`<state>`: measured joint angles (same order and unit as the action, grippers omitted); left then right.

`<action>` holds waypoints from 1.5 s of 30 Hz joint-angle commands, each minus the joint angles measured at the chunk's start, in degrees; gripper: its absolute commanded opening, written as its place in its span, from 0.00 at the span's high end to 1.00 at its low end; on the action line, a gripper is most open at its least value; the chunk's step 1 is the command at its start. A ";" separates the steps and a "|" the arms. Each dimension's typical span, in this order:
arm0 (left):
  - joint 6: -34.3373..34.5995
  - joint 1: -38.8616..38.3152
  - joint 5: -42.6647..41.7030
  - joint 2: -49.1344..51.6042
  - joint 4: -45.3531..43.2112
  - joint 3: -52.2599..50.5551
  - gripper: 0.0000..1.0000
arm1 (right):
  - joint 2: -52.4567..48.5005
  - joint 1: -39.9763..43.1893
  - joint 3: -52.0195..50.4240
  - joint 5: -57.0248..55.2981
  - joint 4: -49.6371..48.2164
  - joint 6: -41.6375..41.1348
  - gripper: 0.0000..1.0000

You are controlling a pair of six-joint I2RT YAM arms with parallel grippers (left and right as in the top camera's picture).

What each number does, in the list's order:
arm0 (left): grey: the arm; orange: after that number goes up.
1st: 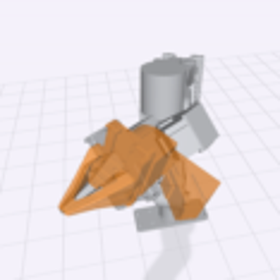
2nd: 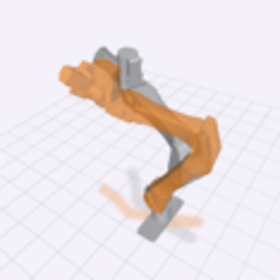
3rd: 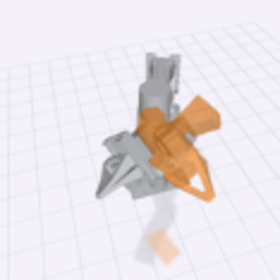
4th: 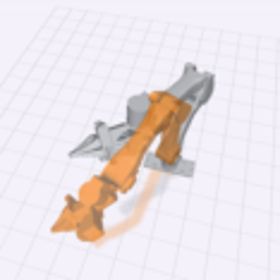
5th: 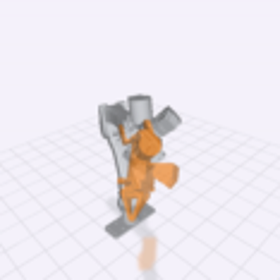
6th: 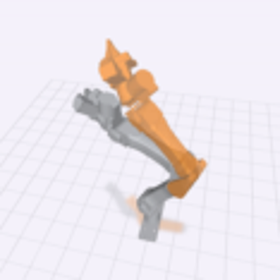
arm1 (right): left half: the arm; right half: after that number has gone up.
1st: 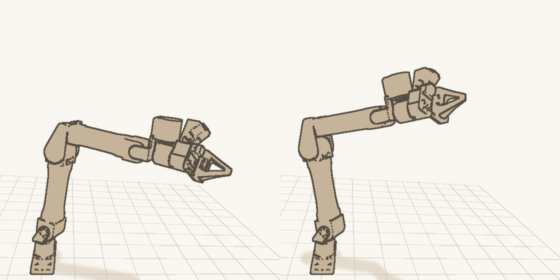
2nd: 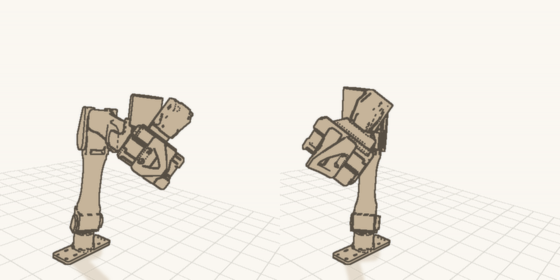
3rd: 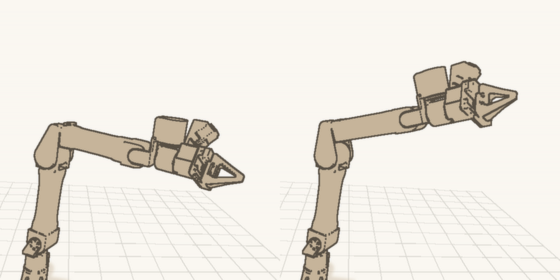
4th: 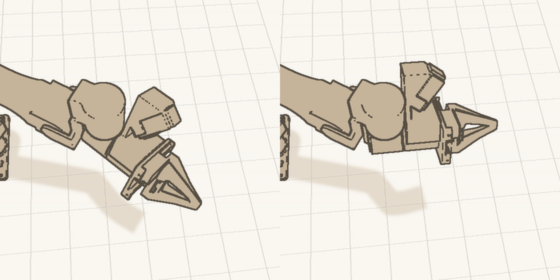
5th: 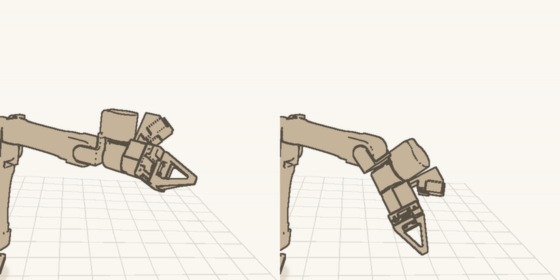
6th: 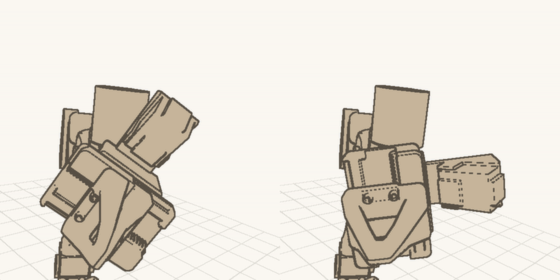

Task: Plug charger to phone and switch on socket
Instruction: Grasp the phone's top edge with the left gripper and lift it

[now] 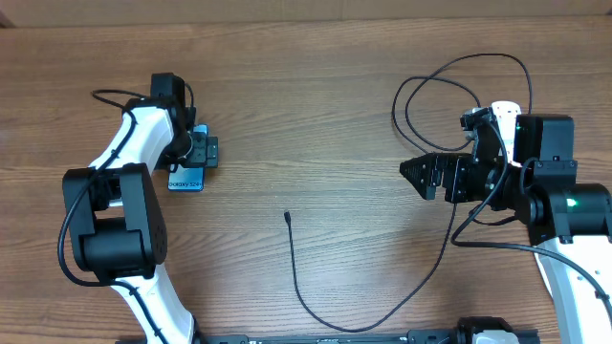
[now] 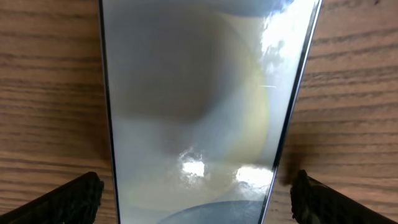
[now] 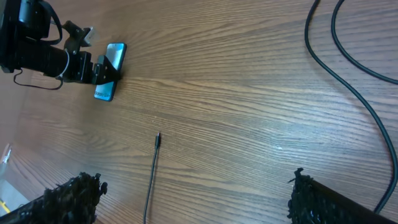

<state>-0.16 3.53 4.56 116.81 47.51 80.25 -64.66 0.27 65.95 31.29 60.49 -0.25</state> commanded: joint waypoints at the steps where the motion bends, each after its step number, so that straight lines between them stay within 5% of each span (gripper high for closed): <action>1: 0.35 0.24 -0.11 0.94 -0.98 -1.66 0.00 | 0.17 -0.31 1.62 0.33 -0.11 0.13 0.00; 18: 0.35 0.20 -2.97 0.96 -10.43 -2.27 0.03 | 0.20 -0.31 1.62 0.33 0.52 0.11 0.00; 45: 2.54 0.20 -6.12 4.26 -7.63 -2.27 0.09 | 0.17 -0.31 1.62 -0.50 1.22 0.09 0.00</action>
<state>1.32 3.75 0.64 117.91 37.39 79.02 -64.66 0.27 65.95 31.07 61.73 -0.25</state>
